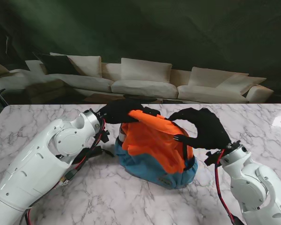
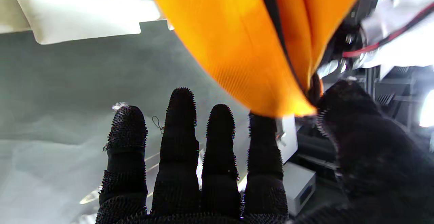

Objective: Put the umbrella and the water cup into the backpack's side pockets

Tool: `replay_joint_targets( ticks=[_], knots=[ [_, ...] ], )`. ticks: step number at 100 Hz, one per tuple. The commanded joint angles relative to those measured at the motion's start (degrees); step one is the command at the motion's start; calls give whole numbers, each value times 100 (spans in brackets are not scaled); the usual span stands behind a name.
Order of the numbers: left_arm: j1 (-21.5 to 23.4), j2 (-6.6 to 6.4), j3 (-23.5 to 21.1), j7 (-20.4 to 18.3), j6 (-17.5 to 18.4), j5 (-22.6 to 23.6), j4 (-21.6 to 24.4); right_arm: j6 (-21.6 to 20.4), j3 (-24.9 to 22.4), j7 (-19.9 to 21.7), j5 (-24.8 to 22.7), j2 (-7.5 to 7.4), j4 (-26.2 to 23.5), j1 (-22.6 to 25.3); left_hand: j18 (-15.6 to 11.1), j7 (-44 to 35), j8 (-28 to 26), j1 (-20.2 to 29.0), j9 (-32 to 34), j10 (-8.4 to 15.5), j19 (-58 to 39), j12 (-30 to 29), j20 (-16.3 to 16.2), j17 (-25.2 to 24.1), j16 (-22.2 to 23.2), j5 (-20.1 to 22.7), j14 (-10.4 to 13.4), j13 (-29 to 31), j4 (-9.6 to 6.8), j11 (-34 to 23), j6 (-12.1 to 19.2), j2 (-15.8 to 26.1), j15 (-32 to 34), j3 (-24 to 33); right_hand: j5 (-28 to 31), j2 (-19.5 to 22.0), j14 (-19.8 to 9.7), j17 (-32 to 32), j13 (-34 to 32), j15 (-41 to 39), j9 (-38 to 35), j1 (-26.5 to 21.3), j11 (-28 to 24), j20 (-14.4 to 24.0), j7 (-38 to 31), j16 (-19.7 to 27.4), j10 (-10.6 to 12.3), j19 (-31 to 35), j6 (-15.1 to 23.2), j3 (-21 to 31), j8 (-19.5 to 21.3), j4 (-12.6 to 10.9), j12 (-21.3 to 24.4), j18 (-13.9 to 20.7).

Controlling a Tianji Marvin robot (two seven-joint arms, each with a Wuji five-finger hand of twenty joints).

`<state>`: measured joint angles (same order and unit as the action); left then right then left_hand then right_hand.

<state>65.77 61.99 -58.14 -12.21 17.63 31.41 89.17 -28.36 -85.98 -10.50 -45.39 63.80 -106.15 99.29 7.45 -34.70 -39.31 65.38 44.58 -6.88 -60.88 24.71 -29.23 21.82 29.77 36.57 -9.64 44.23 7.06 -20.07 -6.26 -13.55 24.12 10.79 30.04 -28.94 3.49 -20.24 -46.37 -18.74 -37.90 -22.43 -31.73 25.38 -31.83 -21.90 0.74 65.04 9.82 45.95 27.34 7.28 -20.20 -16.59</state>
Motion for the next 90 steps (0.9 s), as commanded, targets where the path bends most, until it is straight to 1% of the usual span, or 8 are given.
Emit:
replay_joint_targets(
  ticks=[1,16,26,35,42,48,72,90],
  knots=[
    [-32,-31,-30,-52,4,-16,11,91,-100,-49,163,6,-12,150,-121,-1178,-266,859,39,-18,-131,-11,-43,-8,36,745,-31,105,-479,3,352,816,52,1342,138,173,7,104,57,146,-142,-286,179,-46,-97,56,187,-109,764,365,36,-165,64,-88],
    [-26,-25,-68,-18,40,-19,0,228,-370,-348,122,58,125,300,-89,-1246,-297,859,41,-22,-100,-21,-23,-7,43,758,-28,100,-477,-11,350,821,57,1348,208,361,-34,54,-108,118,-459,-663,218,16,-617,-3,285,-124,843,164,-544,263,20,-123],
    [-31,-11,-74,35,70,-46,10,592,-394,-436,-35,51,290,295,-104,-1315,-336,859,40,-9,-104,-17,-21,9,55,757,-24,99,-473,-28,337,825,71,1349,161,533,-14,47,-148,87,-515,-1176,181,31,-989,-25,297,-117,866,35,-796,373,-10,-120],
    [-85,3,-28,44,71,-112,3,893,-315,-471,-585,-27,516,221,-108,-1317,-339,859,23,-1,-99,-27,-18,6,58,737,-13,89,-475,-25,329,839,69,1345,8,634,5,78,-122,102,-494,-1313,209,27,-844,-16,355,-138,987,105,-943,312,13,-123],
    [-164,24,55,68,45,-170,-40,973,-184,-264,-769,-97,614,173,-120,-1326,-343,859,8,-2,-79,-33,-8,-6,61,736,-14,81,-472,-25,333,850,65,1335,-162,734,20,139,9,218,-314,-1108,371,-4,-370,62,355,-218,895,278,-912,-22,151,-144],
    [-235,46,137,99,11,-210,-83,966,-43,16,-810,-147,654,122,-122,-1324,-341,859,-2,-8,-61,-38,-1,-10,62,722,-18,65,-472,-26,327,855,59,1335,-228,749,25,192,99,298,-193,-982,466,-32,-237,112,340,-289,843,299,-816,-149,229,-148],
    [-483,131,363,313,-35,-215,-169,386,427,528,-584,-221,616,-4,-143,-1285,-307,859,-45,-6,-23,-72,1,-41,72,673,5,35,-469,-25,363,904,54,1271,-65,621,33,250,95,332,-279,-845,496,-52,-226,143,423,-381,1036,138,-720,8,318,-203],
    [-678,229,513,483,-98,-440,-276,-29,815,898,-327,-264,435,-114,-128,-1190,-228,859,-86,-10,-8,-75,-22,-117,84,670,1,-31,-463,-14,408,934,46,1203,-101,664,15,250,77,361,-335,-802,555,-47,-186,158,469,-383,1054,163,-753,-10,351,-203]
  ],
)
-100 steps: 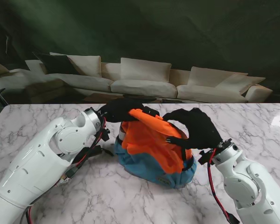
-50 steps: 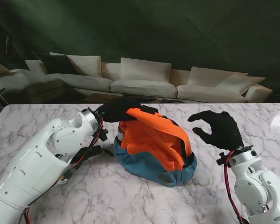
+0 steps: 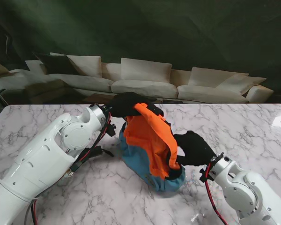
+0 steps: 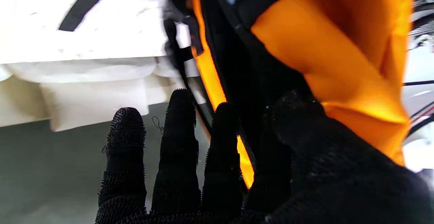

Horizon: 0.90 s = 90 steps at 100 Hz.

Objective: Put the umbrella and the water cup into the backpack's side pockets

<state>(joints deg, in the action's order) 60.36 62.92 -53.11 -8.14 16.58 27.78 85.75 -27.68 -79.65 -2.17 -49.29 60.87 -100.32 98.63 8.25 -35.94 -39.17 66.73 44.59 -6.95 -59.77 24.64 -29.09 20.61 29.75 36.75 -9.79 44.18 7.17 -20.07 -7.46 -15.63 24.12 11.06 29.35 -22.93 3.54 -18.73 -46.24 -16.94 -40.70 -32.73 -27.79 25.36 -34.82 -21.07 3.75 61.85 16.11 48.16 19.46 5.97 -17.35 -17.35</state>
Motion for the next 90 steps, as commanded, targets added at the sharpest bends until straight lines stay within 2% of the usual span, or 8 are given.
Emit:
replay_joint_targets(
  ticks=[1,20,29,46,61,67,71,90],
  knots=[
    [-144,142,18,91,10,-89,59,-111,210,81,81,28,-150,-59,-206,-1060,-236,724,-88,-2,-116,-68,-37,-3,86,652,13,-29,-473,-13,537,1145,45,1171,-31,65,4,98,67,184,-51,226,166,-44,113,76,161,-65,429,-56,33,119,69,-128],
    [-259,269,289,408,149,-249,-248,-352,737,467,426,-24,-32,-378,-126,-1038,-176,724,-189,113,36,-99,-49,-280,60,647,47,-210,-485,52,706,1209,-55,1034,-21,76,-30,97,57,203,-56,290,194,-40,121,86,167,-67,451,-35,37,93,81,-126],
    [-321,325,452,484,261,-395,-549,-352,793,541,436,-41,36,-447,-46,-1254,-255,724,-170,137,154,-143,-67,-382,31,758,44,-245,-495,72,726,1209,-124,1049,171,-6,-18,23,17,202,-105,233,181,-61,-433,99,18,-87,425,-155,-264,399,82,-122],
    [-287,355,502,492,483,-640,-861,125,482,460,528,8,-147,-165,20,-1975,-779,724,-143,136,322,-190,-175,-517,42,828,13,-292,-468,66,667,1215,-167,1075,141,345,102,10,41,139,150,290,-127,-61,-629,71,-439,-40,-864,-303,197,303,-82,-135],
    [-131,291,318,424,664,-630,-824,393,-29,157,-48,28,-409,199,16,-2112,-967,724,-133,130,365,-195,-191,-536,37,857,27,-277,-462,92,685,1213,-193,1064,130,403,126,28,122,132,289,383,-160,-67,-554,78,-505,-35,-963,-344,317,243,-79,-137],
    [-89,269,256,392,699,-621,-794,585,-201,-130,-510,37,-494,319,16,-2140,-1018,724,-123,123,373,-197,-196,-534,35,866,26,-275,-463,103,694,1218,-205,1062,36,546,141,26,155,83,353,373,-195,-71,-138,84,-537,-6,-1039,-399,391,35,-59,-128],
    [-70,257,228,358,705,-633,-773,718,-313,-306,-835,34,-563,393,16,-2158,-1052,724,-115,110,376,-196,-199,-533,37,862,28,-275,-462,106,685,1229,-208,1063,-4,587,148,30,181,74,399,428,-196,-92,211,111,-552,6,-1084,-439,750,-110,-26,-122],
    [-69,233,219,281,693,-619,-748,1075,-694,-784,-1536,36,-865,540,16,-2120,-1123,724,-121,108,401,-200,-208,-546,45,826,21,-276,-464,133,686,1245,-219,1032,-340,288,215,215,473,190,829,712,-29,-156,644,184,-708,-125,-1136,-673,614,-108,68,-132]
  ],
)
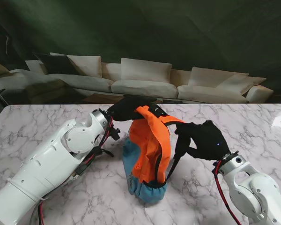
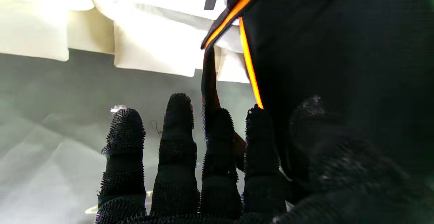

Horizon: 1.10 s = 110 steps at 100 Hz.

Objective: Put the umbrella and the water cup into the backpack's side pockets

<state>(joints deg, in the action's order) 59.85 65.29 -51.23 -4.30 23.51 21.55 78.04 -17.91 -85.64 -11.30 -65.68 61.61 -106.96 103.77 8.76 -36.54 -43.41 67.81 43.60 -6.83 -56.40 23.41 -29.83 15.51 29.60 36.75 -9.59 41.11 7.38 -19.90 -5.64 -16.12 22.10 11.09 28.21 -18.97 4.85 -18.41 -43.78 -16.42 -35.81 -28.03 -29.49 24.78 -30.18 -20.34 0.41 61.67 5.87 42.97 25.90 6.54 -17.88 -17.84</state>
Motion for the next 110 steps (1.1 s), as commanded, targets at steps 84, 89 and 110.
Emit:
replay_joint_targets(
  ticks=[84,89,110],
  knots=[
    [-163,28,119,-84,-10,-32,-171,689,-361,-902,-1128,-85,-603,72,-45,-1949,-760,616,27,68,76,-158,-187,-20,65,798,-49,44,-502,198,491,1309,-19,1001,1593,-1215,282,295,412,250,-100,961,230,-399,-995,439,-464,-382,528,-381,947,-190,205,-308],
    [-170,28,121,-84,-15,-27,-173,557,-399,-924,-903,-57,-583,85,-44,-1947,-760,616,25,67,77,-158,-188,-21,65,797,-43,44,-502,198,485,1311,-18,1002,1814,-1189,277,289,353,250,-204,937,198,-418,-1353,416,-443,-382,641,-350,1186,-190,150,-335],
    [-213,30,159,-94,9,-20,-210,-38,-512,-1600,-508,23,-358,25,-57,-1941,-758,616,27,71,73,-159,-193,-12,67,807,-38,48,-502,196,482,1307,-13,1000,1598,-1260,107,66,67,126,-389,706,-68,-406,-1942,316,-303,-194,912,-242,1186,129,-105,-257]
  ],
)
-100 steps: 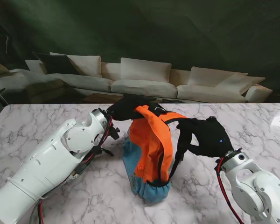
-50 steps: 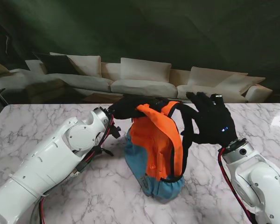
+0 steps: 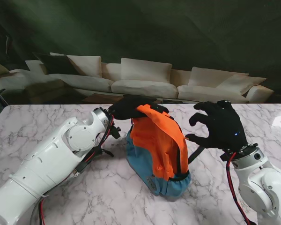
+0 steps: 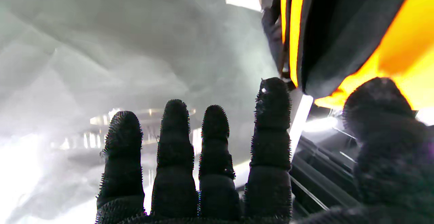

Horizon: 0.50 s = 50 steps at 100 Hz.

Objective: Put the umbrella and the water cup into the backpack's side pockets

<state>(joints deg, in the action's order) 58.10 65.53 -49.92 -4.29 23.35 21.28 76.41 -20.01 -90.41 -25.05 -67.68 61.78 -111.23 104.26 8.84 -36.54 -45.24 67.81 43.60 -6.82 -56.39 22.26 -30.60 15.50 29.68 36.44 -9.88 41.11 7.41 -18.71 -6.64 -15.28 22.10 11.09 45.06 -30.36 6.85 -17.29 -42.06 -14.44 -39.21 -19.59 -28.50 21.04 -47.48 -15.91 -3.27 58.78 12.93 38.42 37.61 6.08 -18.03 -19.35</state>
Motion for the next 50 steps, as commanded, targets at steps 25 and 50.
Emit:
replay_joint_targets(
  ticks=[25,50],
  knots=[
    [-33,7,37,-97,75,-8,-50,896,-3,-555,-522,26,83,-109,-62,-1932,-571,616,42,70,70,-41,-121,-10,59,834,-13,52,-505,72,587,1222,-12,999,-2593,185,-48,181,520,3,1377,-754,-253,-104,1254,-13,-50,120,-323,942,-456,-153,35,96],
    [-74,17,83,-90,119,-18,-89,381,147,-15,-770,-109,238,-489,-64,-1912,-562,616,41,60,72,-42,-121,-14,58,818,-23,50,-508,76,576,1226,-15,996,-3692,-125,156,635,1392,628,2360,-841,594,-439,2736,507,1,-501,-271,1372,-1561,-155,469,24]
  ],
)
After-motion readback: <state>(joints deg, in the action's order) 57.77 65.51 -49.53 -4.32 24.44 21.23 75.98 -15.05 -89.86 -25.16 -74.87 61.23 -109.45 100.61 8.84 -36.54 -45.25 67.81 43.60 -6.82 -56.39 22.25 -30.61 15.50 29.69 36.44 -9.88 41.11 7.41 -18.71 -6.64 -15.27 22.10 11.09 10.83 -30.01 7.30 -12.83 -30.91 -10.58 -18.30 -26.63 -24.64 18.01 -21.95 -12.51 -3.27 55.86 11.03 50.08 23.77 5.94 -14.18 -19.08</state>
